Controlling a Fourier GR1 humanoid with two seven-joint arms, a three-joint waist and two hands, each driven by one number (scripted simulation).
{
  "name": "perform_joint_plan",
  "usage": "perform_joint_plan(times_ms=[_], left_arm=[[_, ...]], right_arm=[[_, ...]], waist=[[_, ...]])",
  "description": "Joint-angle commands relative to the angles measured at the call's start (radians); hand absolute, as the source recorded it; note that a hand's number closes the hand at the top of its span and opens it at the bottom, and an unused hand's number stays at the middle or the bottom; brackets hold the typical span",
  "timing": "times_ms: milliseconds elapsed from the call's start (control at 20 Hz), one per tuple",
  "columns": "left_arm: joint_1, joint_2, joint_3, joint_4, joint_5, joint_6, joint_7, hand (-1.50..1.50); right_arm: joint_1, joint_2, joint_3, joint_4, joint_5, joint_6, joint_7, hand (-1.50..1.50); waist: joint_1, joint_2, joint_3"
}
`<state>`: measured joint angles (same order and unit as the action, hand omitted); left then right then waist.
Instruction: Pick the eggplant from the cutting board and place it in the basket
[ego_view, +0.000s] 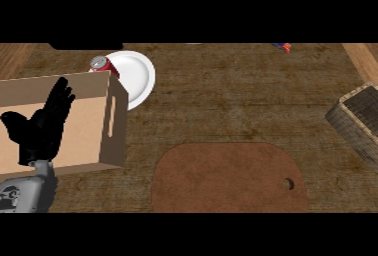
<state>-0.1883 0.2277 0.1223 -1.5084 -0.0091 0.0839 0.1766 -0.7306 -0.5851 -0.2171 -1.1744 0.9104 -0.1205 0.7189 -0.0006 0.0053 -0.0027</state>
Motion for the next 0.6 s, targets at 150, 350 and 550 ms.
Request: perform_joint_plan(times_ms=[150,350,550], left_arm=[[0.025,-0.019,-0.012,0.016,0.001,-0.012,-0.029,0.00],[0.024,-0.032,-0.029,-0.060,-0.022,0.016,0.036,0.00],[-0.009,-0.038,-0.016,0.068,-0.032,0.001,-0.062,0.00]], right_arm=[[-0.012,-0.164,0.135,0.078,0.159,0.109,-0.138,1.50],[-0.021,-0.153,0.112,0.124,0.180,0.065,-0.179,1.50],[-0.113,-0.123,0.121,0.172,0.221,0.110,-0.136,1.50]], waist=[[0.014,-0.002,0.002],[0.010,-0.005,0.003],[0.008,-0.003,0.002]])
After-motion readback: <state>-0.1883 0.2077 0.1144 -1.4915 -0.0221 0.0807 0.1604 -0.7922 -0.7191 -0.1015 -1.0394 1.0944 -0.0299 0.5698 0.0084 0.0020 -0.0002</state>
